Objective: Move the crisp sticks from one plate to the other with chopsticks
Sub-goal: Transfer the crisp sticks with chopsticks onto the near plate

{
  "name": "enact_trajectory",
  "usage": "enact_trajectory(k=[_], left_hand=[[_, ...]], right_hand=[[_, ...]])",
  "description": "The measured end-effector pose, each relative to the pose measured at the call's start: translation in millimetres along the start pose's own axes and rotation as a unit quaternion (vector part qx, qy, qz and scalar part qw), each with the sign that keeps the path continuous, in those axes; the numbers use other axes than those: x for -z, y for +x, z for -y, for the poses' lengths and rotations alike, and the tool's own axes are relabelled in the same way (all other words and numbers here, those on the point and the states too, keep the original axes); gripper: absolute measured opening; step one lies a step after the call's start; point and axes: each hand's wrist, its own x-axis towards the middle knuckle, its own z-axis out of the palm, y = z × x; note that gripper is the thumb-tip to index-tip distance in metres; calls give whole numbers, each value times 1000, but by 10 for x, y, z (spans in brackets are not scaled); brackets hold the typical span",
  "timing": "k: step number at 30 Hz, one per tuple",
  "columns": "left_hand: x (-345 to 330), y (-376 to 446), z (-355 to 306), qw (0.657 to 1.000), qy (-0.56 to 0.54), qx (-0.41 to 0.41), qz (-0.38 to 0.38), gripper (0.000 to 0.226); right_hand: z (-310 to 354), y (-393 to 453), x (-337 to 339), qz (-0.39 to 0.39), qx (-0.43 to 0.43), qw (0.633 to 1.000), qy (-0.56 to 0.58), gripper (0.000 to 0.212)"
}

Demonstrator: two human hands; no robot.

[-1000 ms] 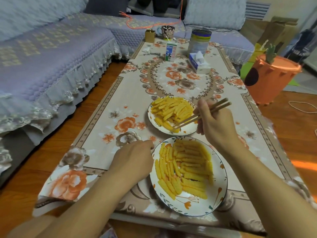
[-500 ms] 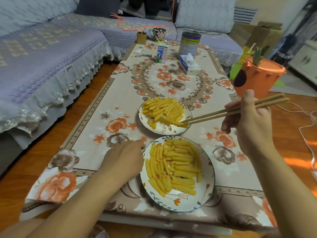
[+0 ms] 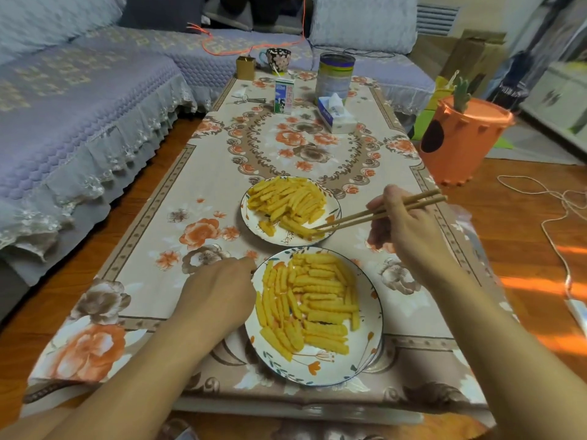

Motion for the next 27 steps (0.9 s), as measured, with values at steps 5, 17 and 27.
enact_trajectory(k=[5,17,27], left_hand=[[-26,4,28,1000,-2,-2,-3,35],[19,-5,25,1000,-5,8,2,37],[10,-2,53,1000,-13,6,-5,35]], right_hand=[[86,32,3,-18,42,998,-35,44],[-55,109,-274,42,103,987,-118,36],[241,-2,-41,-38,104,994,10,49]])
